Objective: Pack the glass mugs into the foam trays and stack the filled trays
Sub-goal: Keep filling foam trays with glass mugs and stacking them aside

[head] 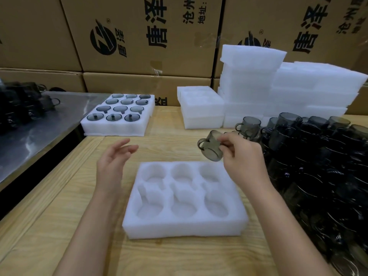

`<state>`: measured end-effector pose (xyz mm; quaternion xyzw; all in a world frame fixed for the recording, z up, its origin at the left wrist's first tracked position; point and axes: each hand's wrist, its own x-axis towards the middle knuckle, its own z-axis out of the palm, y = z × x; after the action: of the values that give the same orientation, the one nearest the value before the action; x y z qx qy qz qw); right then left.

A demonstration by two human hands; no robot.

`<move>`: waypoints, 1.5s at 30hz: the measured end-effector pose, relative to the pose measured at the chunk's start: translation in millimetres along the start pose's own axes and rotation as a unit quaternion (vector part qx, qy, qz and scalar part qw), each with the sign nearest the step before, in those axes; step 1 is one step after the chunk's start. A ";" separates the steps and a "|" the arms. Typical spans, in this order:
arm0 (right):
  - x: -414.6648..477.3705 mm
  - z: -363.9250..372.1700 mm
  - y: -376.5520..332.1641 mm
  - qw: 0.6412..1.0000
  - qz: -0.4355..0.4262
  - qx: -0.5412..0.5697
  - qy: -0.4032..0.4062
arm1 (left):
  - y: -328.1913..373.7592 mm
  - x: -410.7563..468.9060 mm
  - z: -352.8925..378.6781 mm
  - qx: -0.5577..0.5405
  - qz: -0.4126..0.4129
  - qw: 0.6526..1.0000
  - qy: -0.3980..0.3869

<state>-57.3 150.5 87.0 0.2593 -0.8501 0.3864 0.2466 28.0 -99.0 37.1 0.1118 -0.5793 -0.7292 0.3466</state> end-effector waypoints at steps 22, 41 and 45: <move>-32.6 -0.7 3.6 0.938 0.096 0.332 -0.031 | 14.3 -25.7 115.3 0.117 0.043 0.935 -0.332; -31.3 5.1 26.9 0.971 0.143 0.148 -0.124 | -15.4 -21.0 117.8 0.278 -0.002 0.898 -0.340; -31.8 8.4 28.2 0.981 0.096 0.082 -0.146 | -19.0 -21.3 116.6 0.303 0.009 0.898 -0.318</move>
<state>-53.3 167.9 47.5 0.2495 -0.8631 0.4350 0.0594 -29.4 5.6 49.9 -0.0321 -0.8524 -0.5123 0.0996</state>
